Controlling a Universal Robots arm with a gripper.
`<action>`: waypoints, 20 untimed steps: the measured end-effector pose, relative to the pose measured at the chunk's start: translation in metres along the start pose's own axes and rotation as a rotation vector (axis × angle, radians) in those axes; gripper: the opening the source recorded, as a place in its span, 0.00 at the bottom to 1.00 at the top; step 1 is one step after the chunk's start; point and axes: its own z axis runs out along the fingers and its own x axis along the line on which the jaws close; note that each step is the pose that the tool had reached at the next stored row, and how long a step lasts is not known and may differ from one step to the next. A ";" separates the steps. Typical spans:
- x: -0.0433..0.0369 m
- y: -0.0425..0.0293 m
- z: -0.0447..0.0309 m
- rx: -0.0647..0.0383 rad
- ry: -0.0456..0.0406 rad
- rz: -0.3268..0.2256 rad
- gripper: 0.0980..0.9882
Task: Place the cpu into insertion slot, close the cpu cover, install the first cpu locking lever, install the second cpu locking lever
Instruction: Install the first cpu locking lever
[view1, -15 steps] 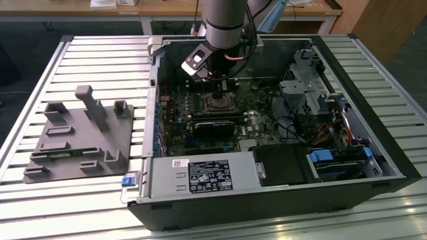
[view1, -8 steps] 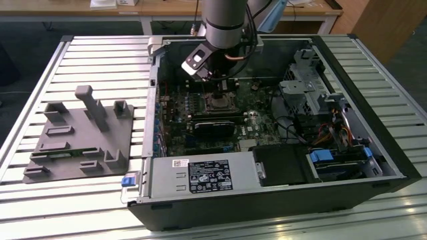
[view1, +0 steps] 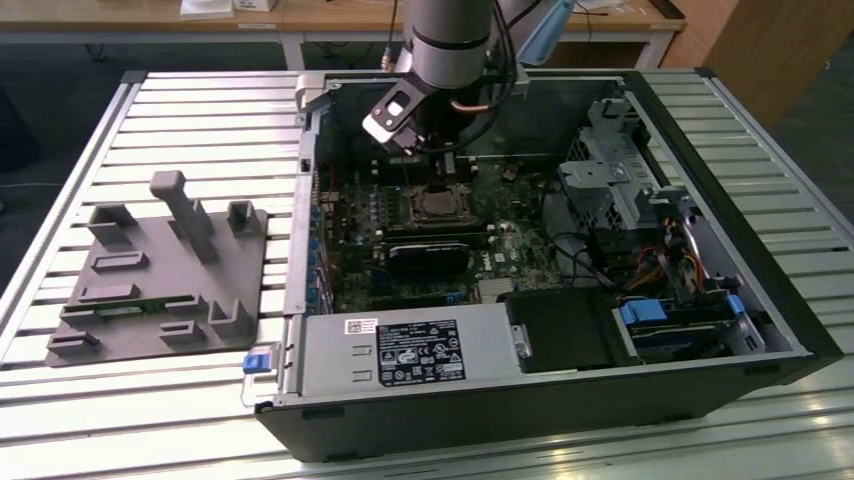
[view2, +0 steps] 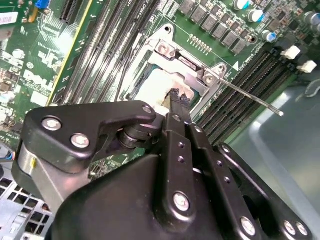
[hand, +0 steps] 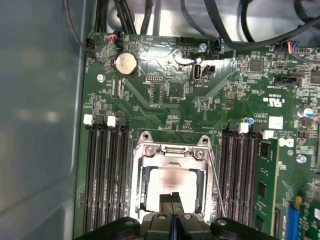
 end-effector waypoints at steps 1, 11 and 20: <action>0.0000 0.0000 -0.0022 0.000 -0.0001 0.000 0.01; 0.0004 0.0002 -0.0288 0.000 0.0000 0.000 0.01; 0.0005 0.0003 -0.0346 0.001 0.0005 -0.060 0.01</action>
